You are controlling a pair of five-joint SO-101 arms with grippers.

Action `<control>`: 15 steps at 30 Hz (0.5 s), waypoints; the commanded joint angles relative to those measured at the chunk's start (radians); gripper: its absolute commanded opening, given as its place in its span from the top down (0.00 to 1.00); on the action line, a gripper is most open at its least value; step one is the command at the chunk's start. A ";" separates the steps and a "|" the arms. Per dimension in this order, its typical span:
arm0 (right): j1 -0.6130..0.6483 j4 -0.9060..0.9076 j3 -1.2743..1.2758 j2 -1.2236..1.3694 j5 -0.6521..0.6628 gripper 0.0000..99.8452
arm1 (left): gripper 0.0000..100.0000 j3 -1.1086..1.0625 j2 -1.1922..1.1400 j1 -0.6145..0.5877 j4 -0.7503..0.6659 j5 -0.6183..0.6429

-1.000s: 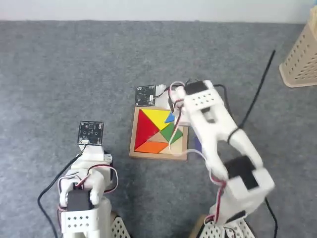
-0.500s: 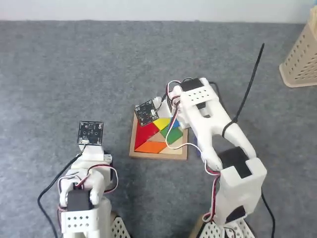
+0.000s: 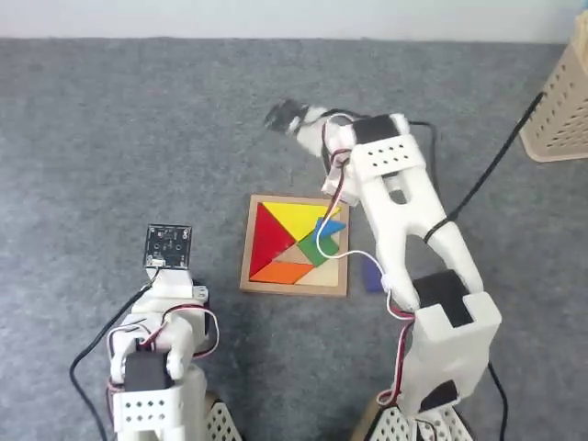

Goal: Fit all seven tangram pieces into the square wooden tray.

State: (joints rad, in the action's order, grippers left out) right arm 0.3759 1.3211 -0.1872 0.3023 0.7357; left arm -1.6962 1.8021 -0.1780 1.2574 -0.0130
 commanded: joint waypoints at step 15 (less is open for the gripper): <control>-0.005 -0.607 0.810 -0.427 -0.466 0.99 | 0.99 0.012 0.017 -0.002 0.005 0.009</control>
State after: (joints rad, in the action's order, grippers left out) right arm 0.3759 0.8592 0.4772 0.0215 0.2800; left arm -1.6962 1.8021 -0.1780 1.2574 -0.0130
